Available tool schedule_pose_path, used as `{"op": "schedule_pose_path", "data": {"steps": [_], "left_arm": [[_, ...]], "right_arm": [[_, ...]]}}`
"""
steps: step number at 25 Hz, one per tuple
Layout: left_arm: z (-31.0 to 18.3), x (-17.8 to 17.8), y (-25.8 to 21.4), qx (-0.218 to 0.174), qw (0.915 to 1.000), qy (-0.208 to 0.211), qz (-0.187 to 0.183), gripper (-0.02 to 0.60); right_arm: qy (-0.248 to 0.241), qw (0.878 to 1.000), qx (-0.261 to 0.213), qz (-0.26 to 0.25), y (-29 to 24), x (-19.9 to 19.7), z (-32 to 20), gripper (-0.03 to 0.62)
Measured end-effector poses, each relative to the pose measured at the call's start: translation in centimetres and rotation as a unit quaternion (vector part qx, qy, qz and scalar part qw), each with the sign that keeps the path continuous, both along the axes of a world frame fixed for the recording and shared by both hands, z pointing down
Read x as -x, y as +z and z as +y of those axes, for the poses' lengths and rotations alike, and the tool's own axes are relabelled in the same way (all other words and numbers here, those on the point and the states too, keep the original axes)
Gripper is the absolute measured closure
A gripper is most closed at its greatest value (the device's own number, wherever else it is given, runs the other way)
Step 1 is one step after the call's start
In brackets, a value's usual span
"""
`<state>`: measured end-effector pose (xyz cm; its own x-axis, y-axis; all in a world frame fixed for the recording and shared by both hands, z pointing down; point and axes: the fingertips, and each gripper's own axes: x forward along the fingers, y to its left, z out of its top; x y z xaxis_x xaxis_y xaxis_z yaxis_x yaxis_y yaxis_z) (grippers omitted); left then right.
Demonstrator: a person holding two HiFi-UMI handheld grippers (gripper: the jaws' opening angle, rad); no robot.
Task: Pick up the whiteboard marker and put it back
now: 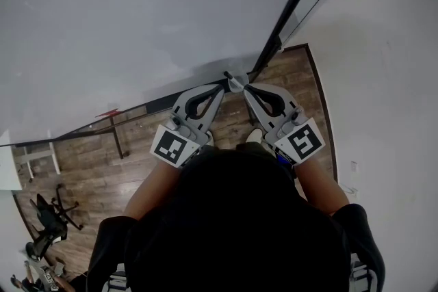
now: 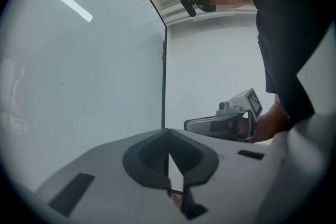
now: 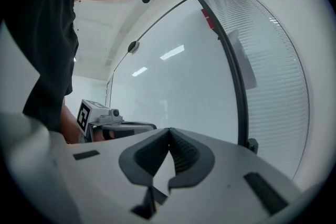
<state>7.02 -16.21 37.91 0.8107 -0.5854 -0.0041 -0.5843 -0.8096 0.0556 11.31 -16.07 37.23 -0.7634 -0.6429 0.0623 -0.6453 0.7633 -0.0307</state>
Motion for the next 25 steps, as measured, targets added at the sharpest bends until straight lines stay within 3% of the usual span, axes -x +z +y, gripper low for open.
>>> {"op": "schedule_pose_path", "data": {"steps": [12, 16, 20, 25], "left_arm": [[-0.1, -0.2, -0.4, -0.002, 0.9999, -0.012, -0.006, 0.578], [-0.1, -0.4, -1.5, -0.037, 0.9991, -0.006, 0.021, 0.578], [0.0, -0.3, -0.5, -0.009, 0.9999, -0.009, -0.007, 0.578], [0.0, -0.3, -0.5, -0.010, 0.9998, -0.009, -0.011, 0.578]], "right_arm": [[0.013, 1.000, -0.004, 0.007, -0.1, -0.7, -0.1, 0.594], [0.016, 1.000, -0.005, 0.006, -0.2, -0.8, -0.2, 0.594], [0.015, 1.000, -0.009, 0.011, -0.3, -0.8, -0.1, 0.594], [0.016, 1.000, -0.006, 0.001, -0.4, -0.7, -0.2, 0.594]]}}
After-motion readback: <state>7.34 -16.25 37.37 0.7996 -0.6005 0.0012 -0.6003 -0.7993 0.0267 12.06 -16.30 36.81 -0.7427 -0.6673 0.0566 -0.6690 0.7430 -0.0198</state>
